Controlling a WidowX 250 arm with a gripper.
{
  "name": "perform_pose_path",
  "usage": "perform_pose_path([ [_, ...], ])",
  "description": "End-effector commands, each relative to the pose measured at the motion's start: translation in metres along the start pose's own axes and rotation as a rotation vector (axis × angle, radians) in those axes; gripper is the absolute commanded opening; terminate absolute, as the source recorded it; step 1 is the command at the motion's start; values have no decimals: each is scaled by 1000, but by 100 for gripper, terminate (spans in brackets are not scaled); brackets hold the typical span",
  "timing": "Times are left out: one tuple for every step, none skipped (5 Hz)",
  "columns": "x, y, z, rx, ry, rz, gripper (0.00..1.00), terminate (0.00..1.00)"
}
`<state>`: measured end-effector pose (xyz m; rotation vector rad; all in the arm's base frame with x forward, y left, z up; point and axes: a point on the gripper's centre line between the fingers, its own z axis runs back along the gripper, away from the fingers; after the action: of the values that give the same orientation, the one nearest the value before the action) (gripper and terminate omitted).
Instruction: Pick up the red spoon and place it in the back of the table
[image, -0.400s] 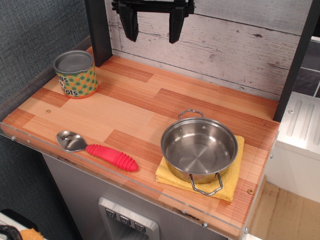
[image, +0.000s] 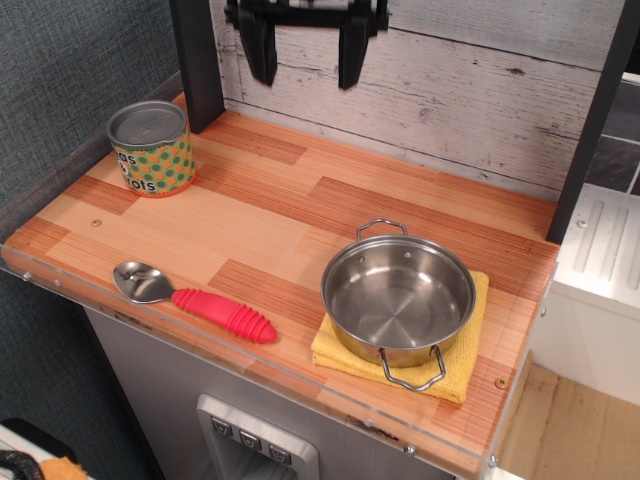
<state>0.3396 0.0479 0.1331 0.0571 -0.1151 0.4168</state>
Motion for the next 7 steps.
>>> perform_pose_path([
  [-35,23,0,60,-7,353,100,0],
  [-52,29,-10,82,-52,576,100,0],
  [-65,35,-28,49,-4,791,100,0],
  [-74,42,-47,53,-67,975,100,0],
  [-78,49,-62,34,-29,1096,100,0],
  [-82,51,-73,43,-12,1117,100,0],
  [-88,53,-81,78,12,1130,100,0],
])
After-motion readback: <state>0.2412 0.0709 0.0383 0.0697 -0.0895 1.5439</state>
